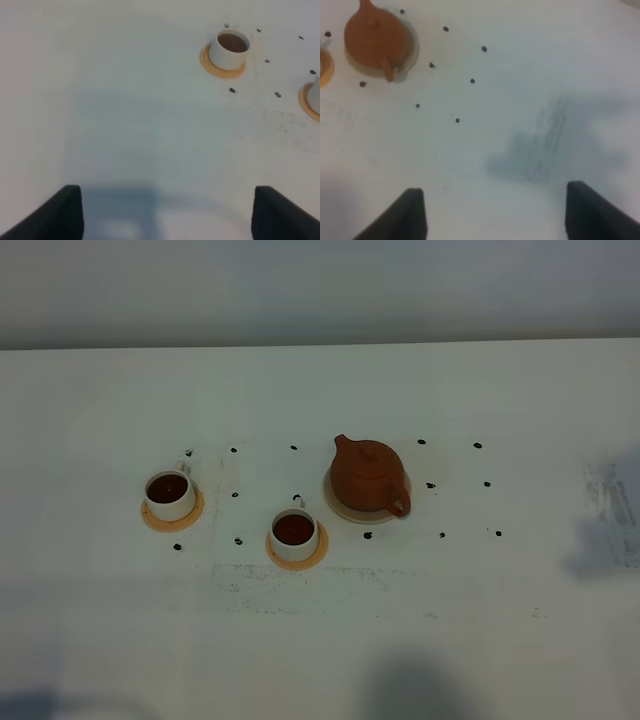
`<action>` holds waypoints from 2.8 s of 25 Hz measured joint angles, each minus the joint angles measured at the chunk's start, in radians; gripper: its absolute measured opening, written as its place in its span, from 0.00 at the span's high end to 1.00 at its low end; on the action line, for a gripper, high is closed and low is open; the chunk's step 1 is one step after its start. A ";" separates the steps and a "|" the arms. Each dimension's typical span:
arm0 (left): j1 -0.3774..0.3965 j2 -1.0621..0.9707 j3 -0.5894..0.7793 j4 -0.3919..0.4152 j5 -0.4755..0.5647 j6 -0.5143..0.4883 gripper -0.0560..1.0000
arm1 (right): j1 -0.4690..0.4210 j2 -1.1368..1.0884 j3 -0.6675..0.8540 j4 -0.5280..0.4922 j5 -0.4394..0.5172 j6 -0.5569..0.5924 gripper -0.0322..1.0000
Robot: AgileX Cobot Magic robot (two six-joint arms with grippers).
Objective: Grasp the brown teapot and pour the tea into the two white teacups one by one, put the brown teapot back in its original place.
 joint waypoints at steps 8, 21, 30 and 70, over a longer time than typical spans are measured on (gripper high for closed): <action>0.000 0.000 0.000 0.000 0.000 0.000 0.31 | 0.000 -0.122 0.004 0.001 0.002 0.000 0.48; 0.000 0.000 0.000 0.000 0.000 0.000 0.31 | -0.278 -0.382 0.222 0.175 0.003 -0.141 0.62; 0.000 0.000 0.000 0.000 0.000 0.000 0.31 | -0.334 -0.614 0.470 0.225 0.005 -0.152 0.72; 0.000 0.000 0.000 0.000 0.000 0.000 0.31 | -0.337 -0.945 0.687 0.231 -0.107 -0.151 0.77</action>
